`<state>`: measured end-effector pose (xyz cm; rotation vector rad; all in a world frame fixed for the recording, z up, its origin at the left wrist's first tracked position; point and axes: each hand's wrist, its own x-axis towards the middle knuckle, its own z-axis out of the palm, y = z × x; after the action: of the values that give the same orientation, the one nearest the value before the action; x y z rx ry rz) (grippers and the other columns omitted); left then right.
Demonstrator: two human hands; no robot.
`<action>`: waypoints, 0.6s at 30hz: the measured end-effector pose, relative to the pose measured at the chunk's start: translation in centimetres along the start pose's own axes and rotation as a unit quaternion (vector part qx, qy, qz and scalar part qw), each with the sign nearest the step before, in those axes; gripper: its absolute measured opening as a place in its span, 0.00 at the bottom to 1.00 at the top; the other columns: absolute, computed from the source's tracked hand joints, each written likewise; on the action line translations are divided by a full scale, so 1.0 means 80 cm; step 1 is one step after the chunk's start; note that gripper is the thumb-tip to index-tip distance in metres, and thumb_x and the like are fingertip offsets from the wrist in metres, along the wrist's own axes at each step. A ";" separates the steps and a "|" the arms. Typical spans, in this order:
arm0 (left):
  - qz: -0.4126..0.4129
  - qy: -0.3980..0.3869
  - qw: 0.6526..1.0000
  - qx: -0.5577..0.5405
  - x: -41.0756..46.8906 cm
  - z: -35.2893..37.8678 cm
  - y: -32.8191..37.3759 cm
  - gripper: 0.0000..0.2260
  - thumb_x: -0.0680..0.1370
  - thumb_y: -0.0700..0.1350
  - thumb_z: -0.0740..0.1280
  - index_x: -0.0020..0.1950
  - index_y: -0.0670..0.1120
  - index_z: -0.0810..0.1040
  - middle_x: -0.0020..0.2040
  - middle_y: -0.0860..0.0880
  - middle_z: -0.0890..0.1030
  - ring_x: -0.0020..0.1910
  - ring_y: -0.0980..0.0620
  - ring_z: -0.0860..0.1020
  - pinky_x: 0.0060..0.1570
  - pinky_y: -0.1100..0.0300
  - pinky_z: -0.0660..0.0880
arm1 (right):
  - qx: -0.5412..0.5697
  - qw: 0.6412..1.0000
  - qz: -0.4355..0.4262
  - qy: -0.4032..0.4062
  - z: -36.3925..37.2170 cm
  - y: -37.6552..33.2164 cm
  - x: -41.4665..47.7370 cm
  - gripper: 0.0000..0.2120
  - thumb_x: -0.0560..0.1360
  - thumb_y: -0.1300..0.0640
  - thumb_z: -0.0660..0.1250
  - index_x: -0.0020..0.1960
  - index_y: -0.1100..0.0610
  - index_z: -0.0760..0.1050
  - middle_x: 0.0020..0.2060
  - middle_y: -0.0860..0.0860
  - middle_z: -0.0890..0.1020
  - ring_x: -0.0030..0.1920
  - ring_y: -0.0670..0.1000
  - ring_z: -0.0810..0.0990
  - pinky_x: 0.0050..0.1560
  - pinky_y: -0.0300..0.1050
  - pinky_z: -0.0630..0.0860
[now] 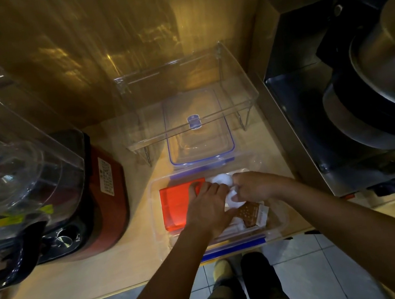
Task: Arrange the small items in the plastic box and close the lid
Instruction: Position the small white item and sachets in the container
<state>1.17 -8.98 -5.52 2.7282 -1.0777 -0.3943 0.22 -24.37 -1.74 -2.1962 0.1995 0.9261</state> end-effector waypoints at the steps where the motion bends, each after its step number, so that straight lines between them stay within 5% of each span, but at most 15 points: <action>1: 0.002 -0.009 1.000 0.009 0.000 0.000 -0.002 0.22 0.74 0.58 0.62 0.65 0.51 0.69 0.64 0.49 0.75 0.64 0.46 0.68 0.67 0.47 0.50 | -0.020 1.000 0.012 -0.002 0.001 0.001 0.002 0.14 0.74 0.56 0.66 0.60 0.55 0.73 0.49 0.49 0.80 0.44 0.45 0.78 0.36 0.28 0.71; 4: 0.006 -0.016 1.000 0.027 0.000 0.001 -0.005 0.24 0.74 0.59 0.62 0.67 0.51 0.69 0.65 0.49 0.75 0.65 0.47 0.67 0.69 0.46 0.49 | -0.062 0.997 0.046 0.011 0.005 0.001 0.010 0.19 0.75 0.55 0.65 0.63 0.61 0.72 0.58 0.57 0.79 0.56 0.54 0.78 0.48 0.40 0.70; 11: 0.020 -0.010 0.999 0.042 0.000 0.006 -0.005 0.26 0.74 0.59 0.62 0.68 0.47 0.69 0.65 0.46 0.75 0.66 0.45 0.68 0.70 0.45 0.50 | -0.058 0.992 0.087 0.072 0.007 0.001 0.018 0.18 0.76 0.57 0.63 0.64 0.64 0.71 0.62 0.60 0.76 0.60 0.57 0.76 0.56 0.44 0.71; 18: 0.024 -0.005 0.998 0.065 0.001 0.006 -0.004 0.22 0.74 0.54 0.64 0.67 0.48 0.69 0.63 0.46 0.76 0.63 0.45 0.70 0.70 0.45 0.53 | -0.021 0.993 0.079 0.088 0.016 0.004 0.016 0.14 0.76 0.60 0.61 0.60 0.64 0.74 0.57 0.61 0.79 0.57 0.58 0.77 0.51 0.44 0.72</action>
<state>1.28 -8.86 -6.10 2.8084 -1.2101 -0.3406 0.34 -23.58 -3.37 -2.3288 0.4481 0.8266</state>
